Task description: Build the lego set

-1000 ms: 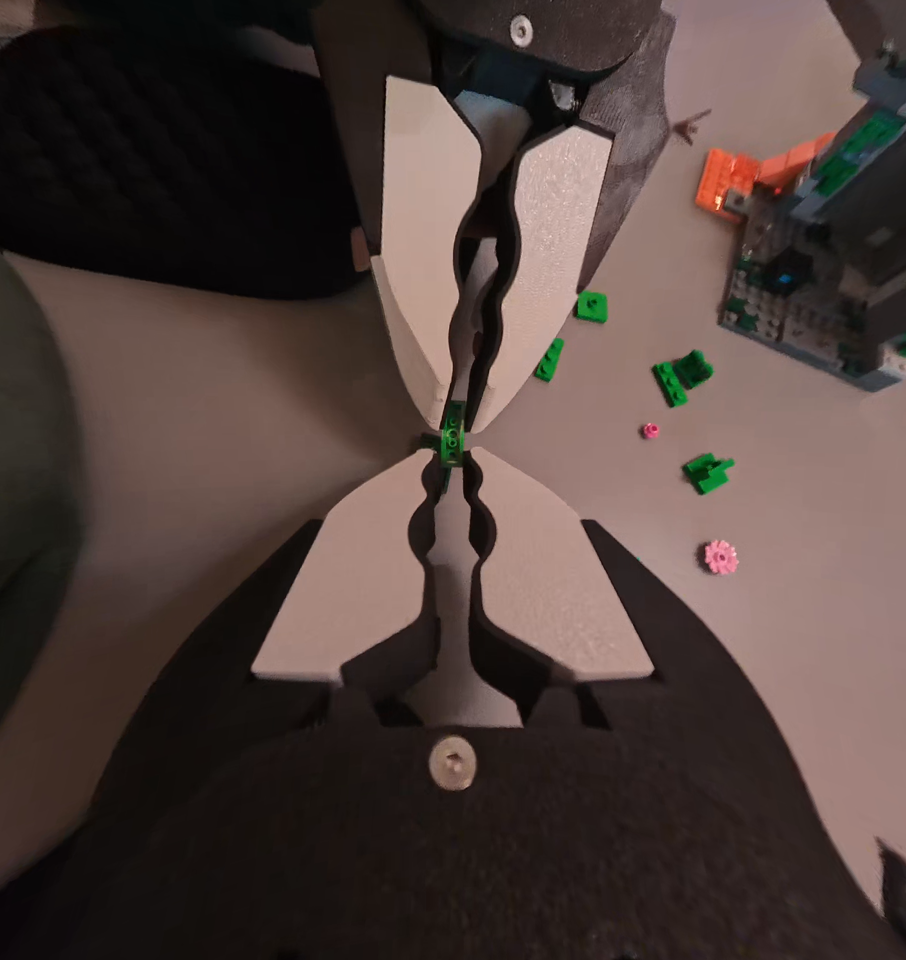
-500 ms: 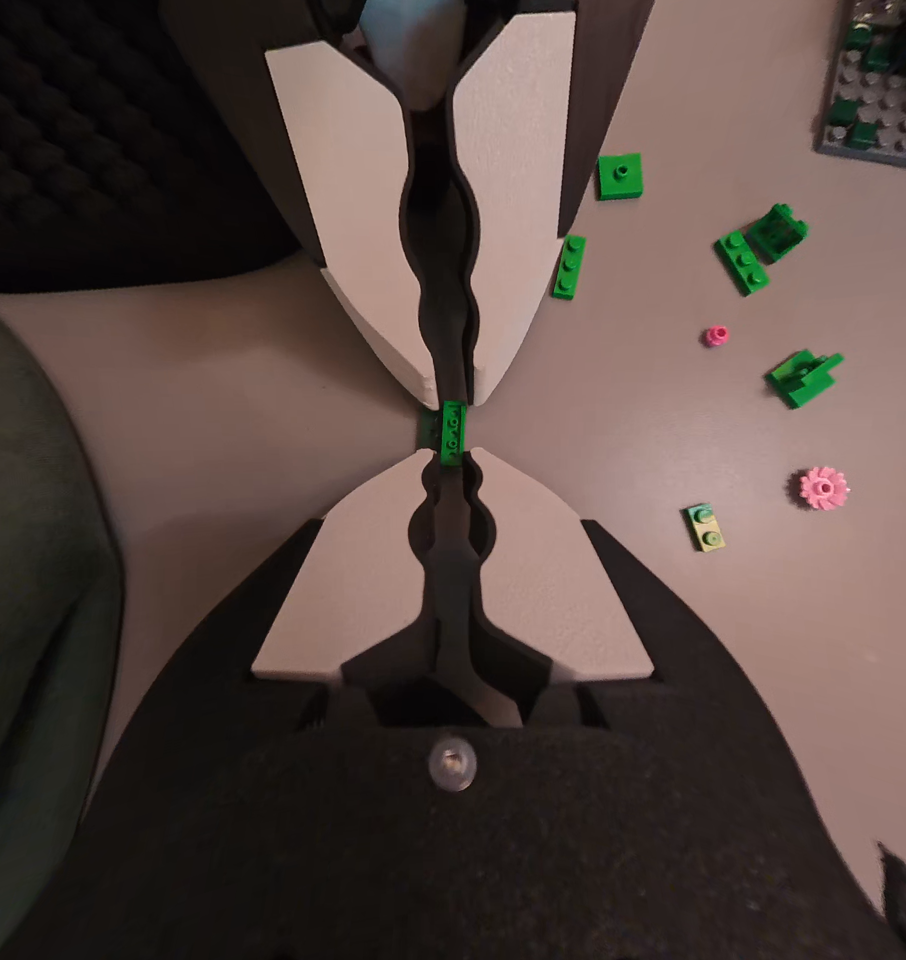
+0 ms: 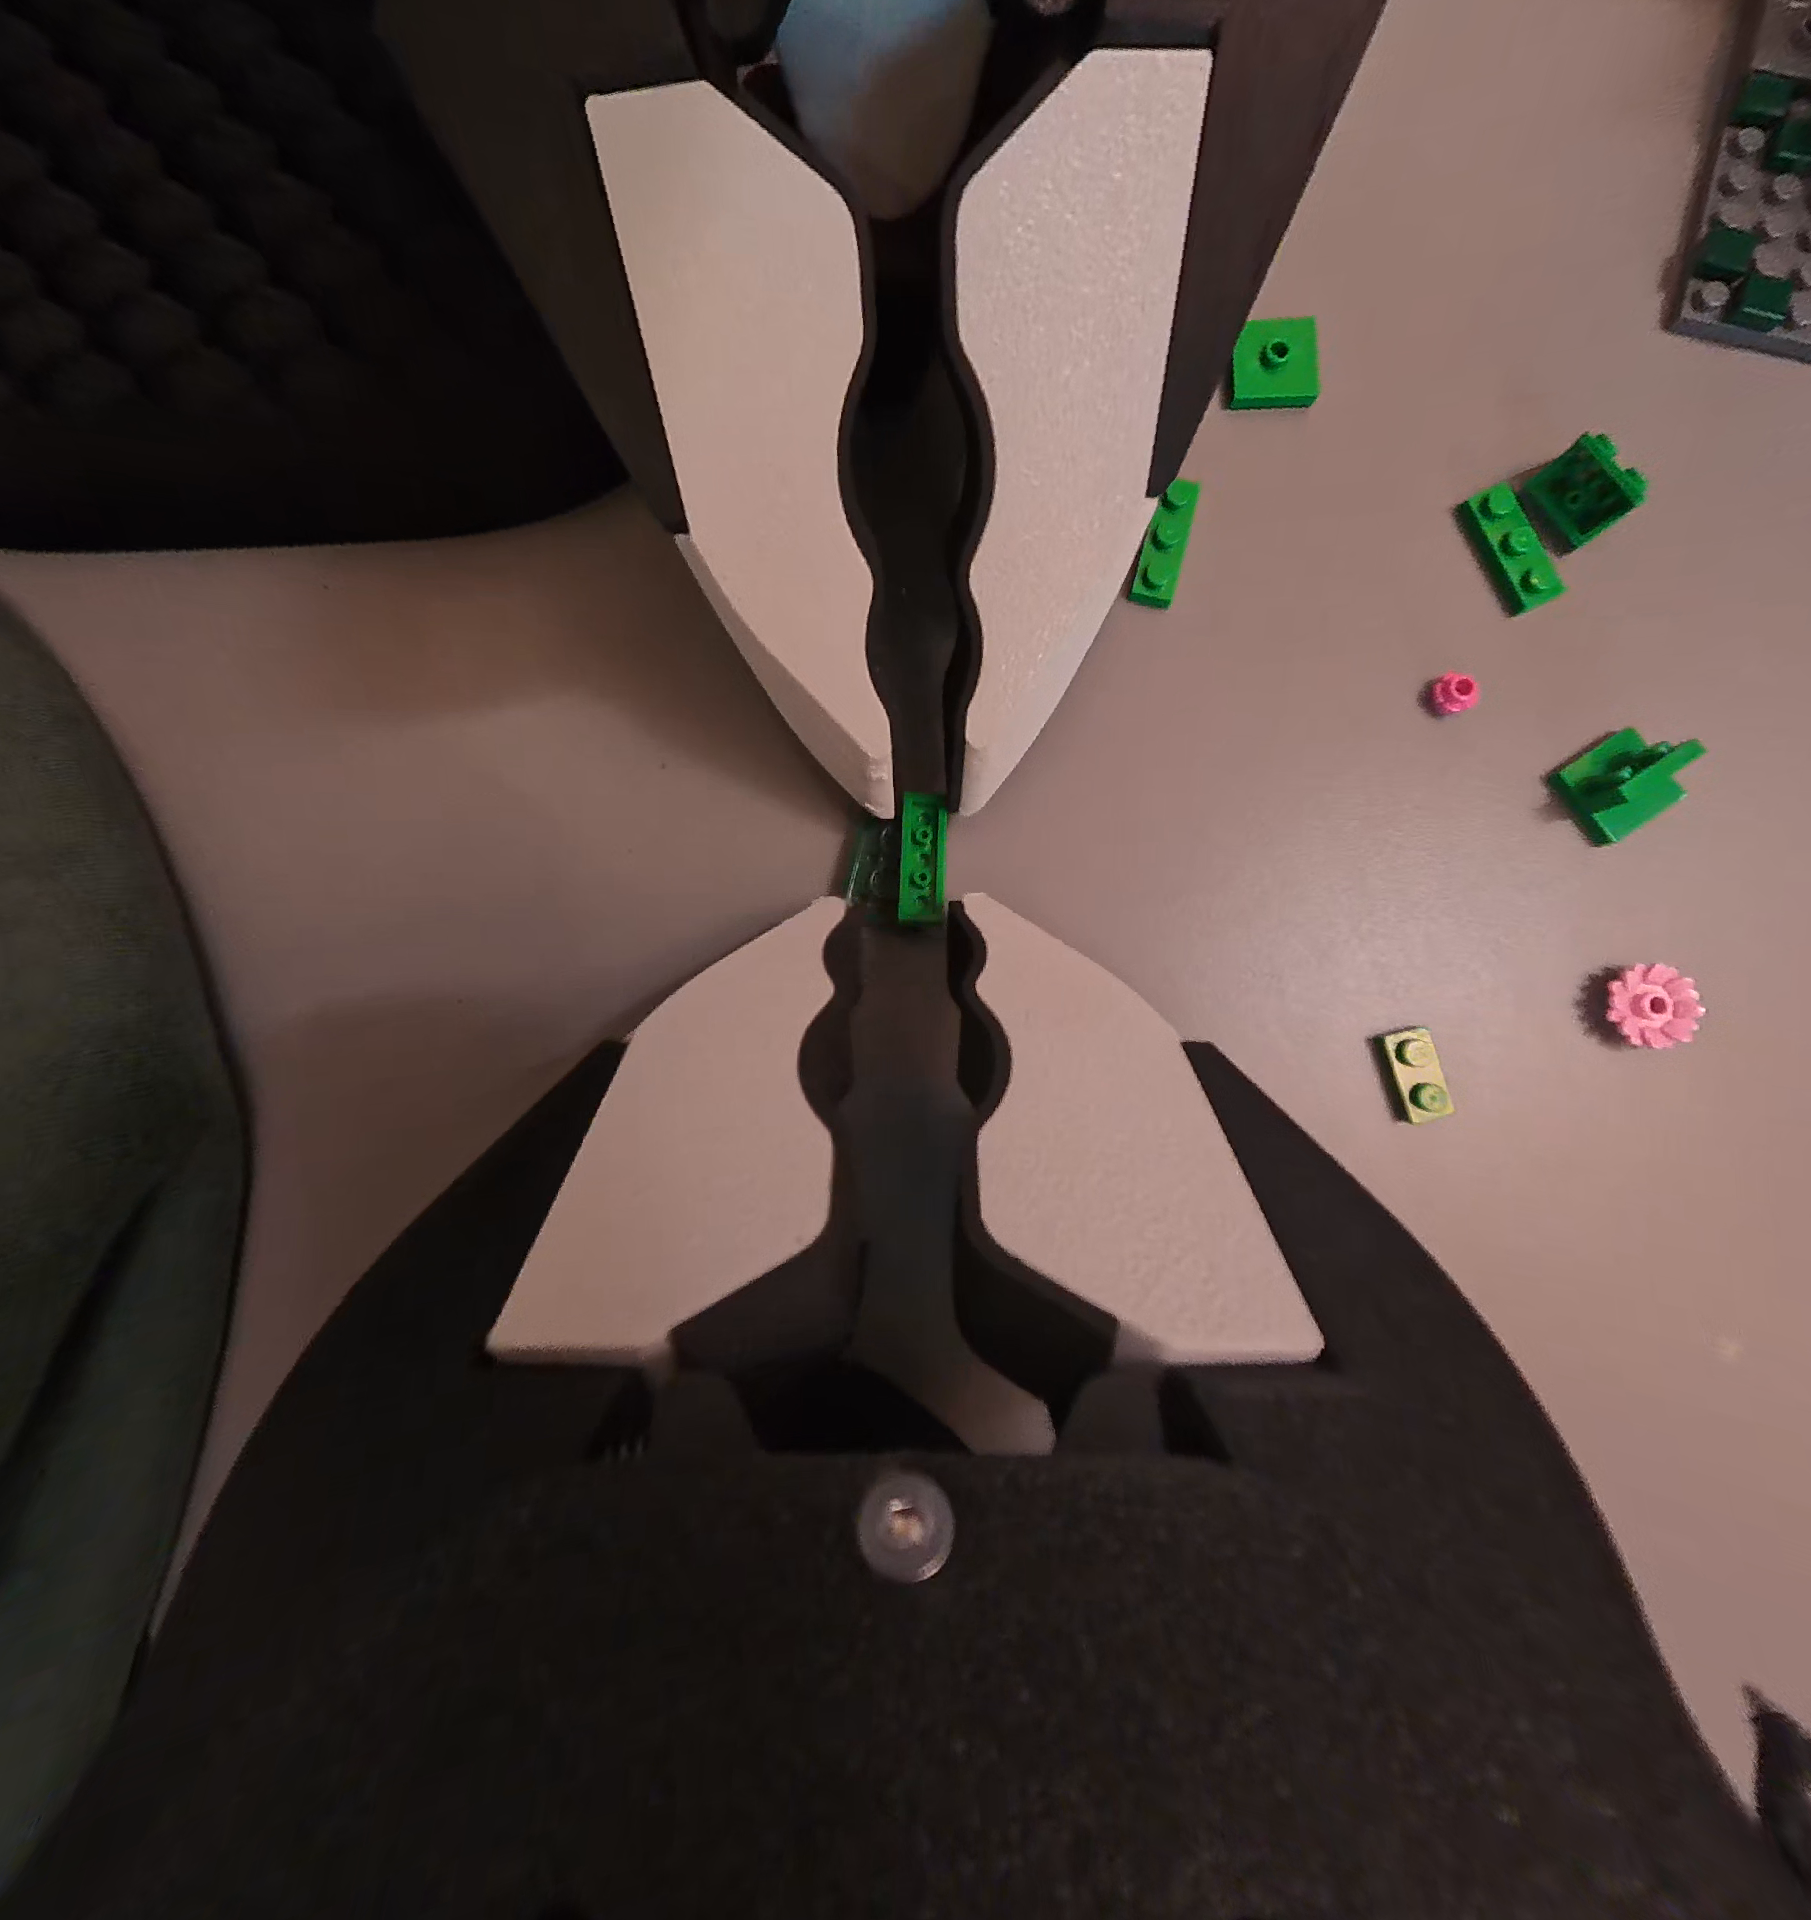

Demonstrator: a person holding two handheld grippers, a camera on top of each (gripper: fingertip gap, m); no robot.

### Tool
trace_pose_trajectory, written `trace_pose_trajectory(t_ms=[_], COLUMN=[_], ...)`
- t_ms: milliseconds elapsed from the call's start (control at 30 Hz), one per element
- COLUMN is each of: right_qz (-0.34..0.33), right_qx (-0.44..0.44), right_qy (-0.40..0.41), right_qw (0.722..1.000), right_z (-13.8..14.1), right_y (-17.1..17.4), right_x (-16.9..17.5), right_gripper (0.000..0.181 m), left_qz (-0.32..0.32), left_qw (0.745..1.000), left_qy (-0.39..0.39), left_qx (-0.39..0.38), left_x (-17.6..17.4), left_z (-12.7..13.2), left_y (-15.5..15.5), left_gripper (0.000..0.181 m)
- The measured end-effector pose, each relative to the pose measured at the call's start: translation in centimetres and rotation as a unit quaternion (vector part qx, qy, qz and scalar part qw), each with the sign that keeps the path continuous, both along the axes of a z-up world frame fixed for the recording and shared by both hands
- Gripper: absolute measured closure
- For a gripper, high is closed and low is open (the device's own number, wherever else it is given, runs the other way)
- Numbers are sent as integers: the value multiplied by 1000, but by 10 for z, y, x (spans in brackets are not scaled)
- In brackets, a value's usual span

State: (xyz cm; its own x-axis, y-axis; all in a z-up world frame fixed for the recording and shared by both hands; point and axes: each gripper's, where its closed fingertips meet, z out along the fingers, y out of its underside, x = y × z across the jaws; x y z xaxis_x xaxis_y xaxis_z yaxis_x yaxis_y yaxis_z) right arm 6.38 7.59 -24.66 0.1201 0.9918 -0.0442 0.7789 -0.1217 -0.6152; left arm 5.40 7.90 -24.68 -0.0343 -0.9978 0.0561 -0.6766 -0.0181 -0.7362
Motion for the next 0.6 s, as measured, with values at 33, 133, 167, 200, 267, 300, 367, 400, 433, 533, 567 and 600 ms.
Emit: trace_pose_trajectory(t_ms=[33,133,167,200,267,300,367,400,433,533,567,600], right_qz=[2,4,4,4,5,5,4,3,2,0,-1,-1], right_qx=[-3,-7,-6,-5,-6,-6,-1,1,2,4,5,6], right_qy=[0,1,1,0,1,1,-1,-2,-3,-2,-1,1], right_qw=[1000,1000,1000,1000,1000,1000,1000,1000,1000,1000,1000,1000], right_z=[0,1,1,0,1,1,1,0,0,1,2,3], right_y=[-1,-4,-5,-5,-7,-8,-8,-8,-7,-6,-6,-6], right_x=[0,1,1,1,1,0,0,0,1,1,1,1], right_gripper=[165,163,163,162,162,162,162,162,162,162,162,162], left_qz=[-1,-6,-7,-8,-10,-11,-13,-13,-11,-10,-10,-8], left_qw=[1000,1000,1000,1000,1000,1000,1000,1000,1000,1000,1000,1000], left_qy=[0,0,1,1,3,4,4,4,4,1,0,-2], left_qx=[0,-1,-1,-1,-1,-1,-1,0,1,1,0,0], left_x=[0,0,0,0,0,0,0,0,0,-1,0,0], left_z=[0,0,0,0,0,0,0,0,1,3,3,4], left_y=[0,-1,-1,-1,-1,-1,-1,-1,-1,0,0,0], left_gripper=[173,173,173,173,172,172,172,172,172,172,172,173])
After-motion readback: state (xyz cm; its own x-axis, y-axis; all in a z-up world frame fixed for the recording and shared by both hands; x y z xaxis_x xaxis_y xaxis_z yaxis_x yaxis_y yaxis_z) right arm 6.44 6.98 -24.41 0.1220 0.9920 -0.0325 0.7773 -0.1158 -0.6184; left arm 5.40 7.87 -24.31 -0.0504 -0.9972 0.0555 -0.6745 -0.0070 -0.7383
